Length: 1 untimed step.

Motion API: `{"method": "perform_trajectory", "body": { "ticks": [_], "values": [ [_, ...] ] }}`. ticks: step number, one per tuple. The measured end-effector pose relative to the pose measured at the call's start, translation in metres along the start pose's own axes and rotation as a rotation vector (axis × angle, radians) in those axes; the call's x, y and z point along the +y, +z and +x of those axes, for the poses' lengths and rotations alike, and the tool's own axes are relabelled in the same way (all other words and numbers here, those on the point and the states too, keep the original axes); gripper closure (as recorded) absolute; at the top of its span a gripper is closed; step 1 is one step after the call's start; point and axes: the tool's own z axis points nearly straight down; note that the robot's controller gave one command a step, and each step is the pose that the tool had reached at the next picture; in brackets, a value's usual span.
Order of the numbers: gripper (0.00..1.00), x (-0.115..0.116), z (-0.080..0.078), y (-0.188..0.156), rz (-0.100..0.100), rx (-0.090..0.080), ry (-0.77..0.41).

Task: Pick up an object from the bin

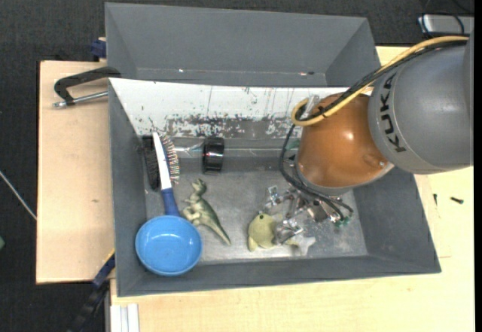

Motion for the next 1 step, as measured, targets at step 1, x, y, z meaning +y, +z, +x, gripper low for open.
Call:
{"method": "perform_trajectory", "body": {
  "ticks": [1],
  "values": [
    [1.0,-0.028,-0.0012,-0.12,0.007,-0.015,-0.065]
  ]
}}
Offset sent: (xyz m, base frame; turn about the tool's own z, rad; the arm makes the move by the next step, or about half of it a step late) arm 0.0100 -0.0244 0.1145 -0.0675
